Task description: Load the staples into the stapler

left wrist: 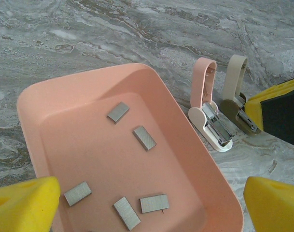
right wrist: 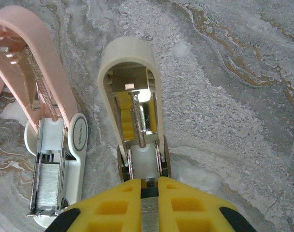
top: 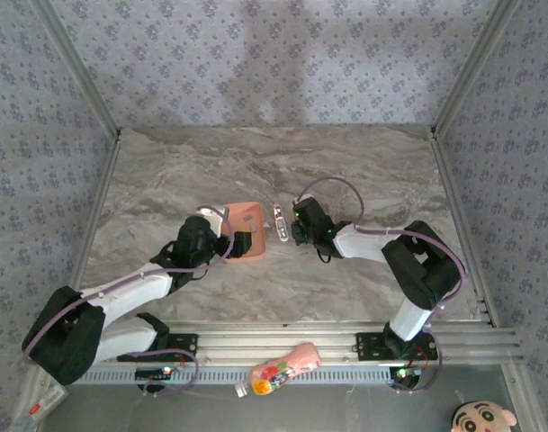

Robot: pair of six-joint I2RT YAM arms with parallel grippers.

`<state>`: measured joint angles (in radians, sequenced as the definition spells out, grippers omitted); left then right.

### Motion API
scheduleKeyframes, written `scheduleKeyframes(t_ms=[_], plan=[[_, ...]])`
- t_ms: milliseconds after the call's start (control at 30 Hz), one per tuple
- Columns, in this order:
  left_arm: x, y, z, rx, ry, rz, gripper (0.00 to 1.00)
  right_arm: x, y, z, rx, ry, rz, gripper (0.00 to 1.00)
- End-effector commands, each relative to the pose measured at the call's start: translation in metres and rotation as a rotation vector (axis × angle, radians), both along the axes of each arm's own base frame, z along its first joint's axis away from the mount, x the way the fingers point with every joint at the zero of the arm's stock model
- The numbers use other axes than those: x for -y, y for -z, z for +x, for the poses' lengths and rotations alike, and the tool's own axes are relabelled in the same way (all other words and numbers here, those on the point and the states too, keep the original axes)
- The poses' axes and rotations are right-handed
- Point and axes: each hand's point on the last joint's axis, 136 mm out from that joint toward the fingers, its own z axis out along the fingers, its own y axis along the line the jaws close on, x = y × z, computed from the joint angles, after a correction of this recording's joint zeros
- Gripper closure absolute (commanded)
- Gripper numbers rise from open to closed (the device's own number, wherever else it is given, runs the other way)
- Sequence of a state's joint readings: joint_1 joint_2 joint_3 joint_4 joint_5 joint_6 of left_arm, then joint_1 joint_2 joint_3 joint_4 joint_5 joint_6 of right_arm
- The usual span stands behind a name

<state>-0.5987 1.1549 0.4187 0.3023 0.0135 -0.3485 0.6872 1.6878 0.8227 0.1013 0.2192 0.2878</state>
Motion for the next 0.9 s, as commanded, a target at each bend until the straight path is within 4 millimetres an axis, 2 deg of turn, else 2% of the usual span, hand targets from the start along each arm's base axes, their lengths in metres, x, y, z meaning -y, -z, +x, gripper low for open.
scheduleKeyframes(t_ms=[0,567,700,867], plan=[[0.008,-0.011,0.002,0.02,0.022,-0.014,0.03,0.0,0.007,-0.003,-0.027,0.009,-0.011,0.87],[0.009,-0.011,0.001,0.019,0.027,-0.021,0.03,0.003,-0.001,-0.014,-0.037,0.006,-0.029,0.83],[0.008,-0.011,0.001,0.021,0.025,-0.02,0.03,0.0,-0.009,-0.012,-0.022,0.0,-0.019,0.79],[0.008,-0.012,0.001,0.022,0.024,-0.022,0.03,-0.004,-0.032,-0.008,0.019,-0.013,0.004,0.71]])
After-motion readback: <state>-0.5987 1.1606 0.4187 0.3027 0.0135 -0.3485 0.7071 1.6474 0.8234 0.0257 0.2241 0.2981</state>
